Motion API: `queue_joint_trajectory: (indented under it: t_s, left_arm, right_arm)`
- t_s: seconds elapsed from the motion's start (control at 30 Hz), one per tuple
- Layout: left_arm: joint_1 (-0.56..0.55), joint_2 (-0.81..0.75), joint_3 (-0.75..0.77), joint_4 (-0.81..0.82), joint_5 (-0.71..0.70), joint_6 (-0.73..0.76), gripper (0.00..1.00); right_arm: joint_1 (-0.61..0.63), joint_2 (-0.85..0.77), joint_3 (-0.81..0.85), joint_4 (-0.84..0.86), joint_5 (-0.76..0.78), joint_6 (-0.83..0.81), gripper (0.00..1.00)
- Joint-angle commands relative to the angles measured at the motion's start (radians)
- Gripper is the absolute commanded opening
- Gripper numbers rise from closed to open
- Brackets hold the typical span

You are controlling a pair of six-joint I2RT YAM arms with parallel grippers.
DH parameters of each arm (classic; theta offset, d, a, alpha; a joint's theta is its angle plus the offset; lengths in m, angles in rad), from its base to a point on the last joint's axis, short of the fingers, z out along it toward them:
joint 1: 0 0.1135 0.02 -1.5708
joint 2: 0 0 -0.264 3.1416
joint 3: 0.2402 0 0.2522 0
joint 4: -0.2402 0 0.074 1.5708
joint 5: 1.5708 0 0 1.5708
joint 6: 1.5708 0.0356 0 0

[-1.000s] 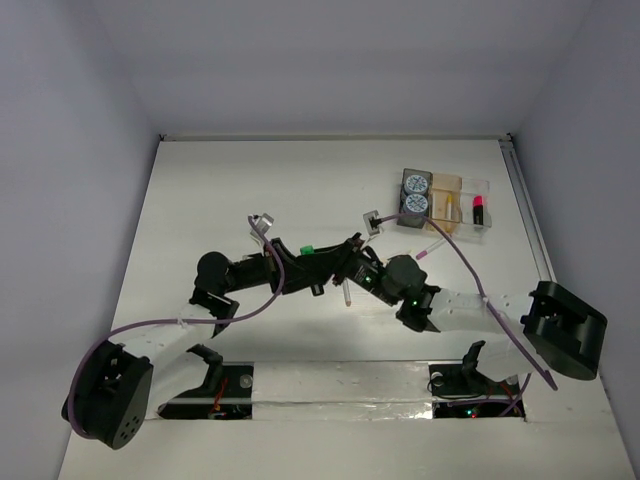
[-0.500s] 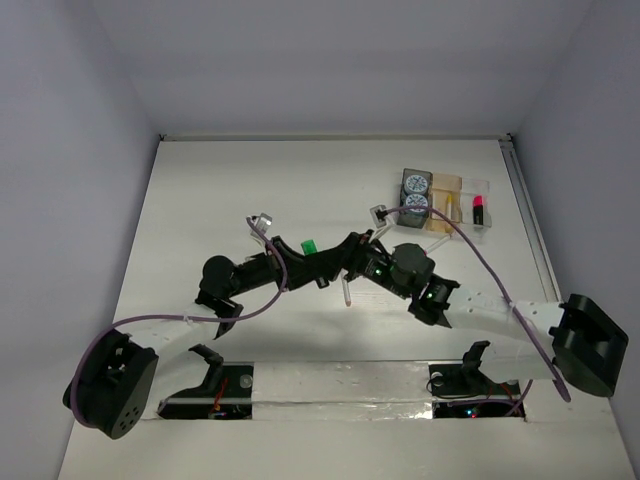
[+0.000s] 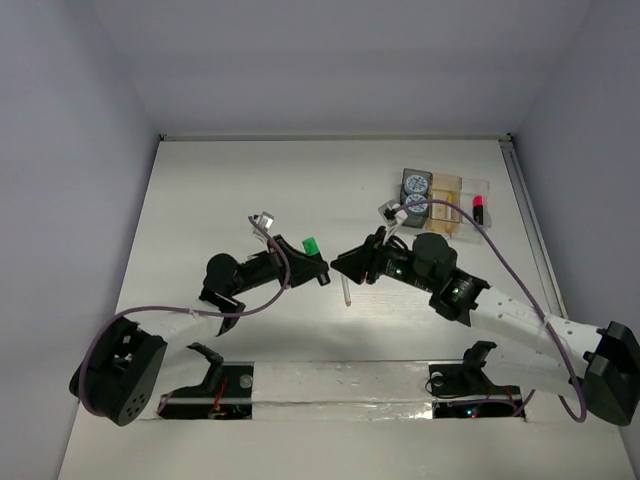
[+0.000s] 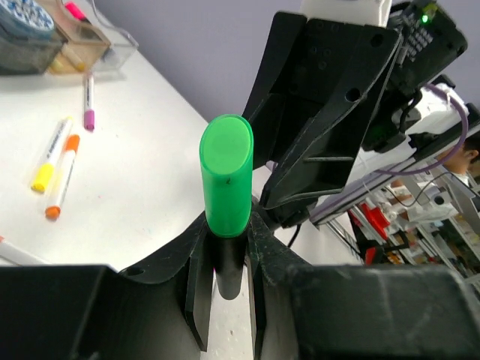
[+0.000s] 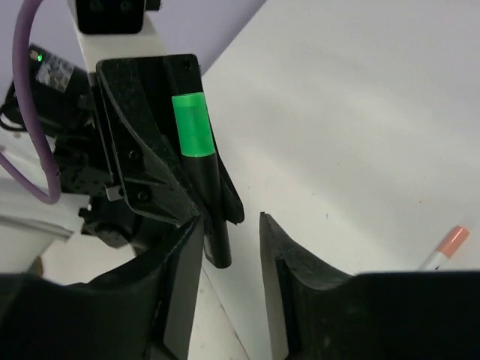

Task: Sort the stationery into containers
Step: Close the pen cap on the pen, then place the pen in the storage box.

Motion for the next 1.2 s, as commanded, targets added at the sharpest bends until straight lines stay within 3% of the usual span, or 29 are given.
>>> queue_joint_trajectory:
  t_s: [0.0,0.1,0.23,0.33,0.57,0.87,0.97,1.1,1.17]
  left_arm:
    - [-0.008,0.021,0.022,0.365,0.060,-0.032,0.00]
    - [-0.008,0.050,0.021,0.417,0.077,-0.050,0.00]
    - [-0.017,0.079,0.022,0.440,0.103,-0.058,0.00]
    - [-0.026,0.089,0.021,0.448,0.112,-0.058,0.00]
    - [-0.045,0.092,0.025,0.453,0.124,-0.052,0.00]
    - [-0.054,0.106,0.031,0.453,0.129,-0.047,0.00]
    - [-0.054,0.110,0.031,0.454,0.127,-0.049,0.00]
    - [-0.054,0.112,0.031,0.454,0.121,-0.050,0.00]
    - [-0.054,0.110,0.030,0.457,0.118,-0.050,0.00]
  right_arm:
    - [-0.028,0.032,0.077,-0.029,-0.172,-0.112,0.39]
    - [-0.039,0.050,0.110,-0.026,-0.188,-0.126,0.51]
    - [-0.048,0.087,0.137,-0.008,-0.218,-0.141,0.51]
    - [-0.048,0.125,0.153,0.011,-0.224,-0.132,0.62]
    - [-0.057,0.202,0.173,0.058,-0.254,-0.098,0.60]
    - [-0.057,0.236,0.157,0.146,-0.269,-0.060,0.44]
    - [-0.057,0.251,0.148,0.164,-0.283,-0.044,0.25]
    - [-0.057,0.242,0.136,0.170,-0.264,-0.038,0.08]
    - [-0.057,0.230,0.137,0.155,-0.255,-0.044,0.07]
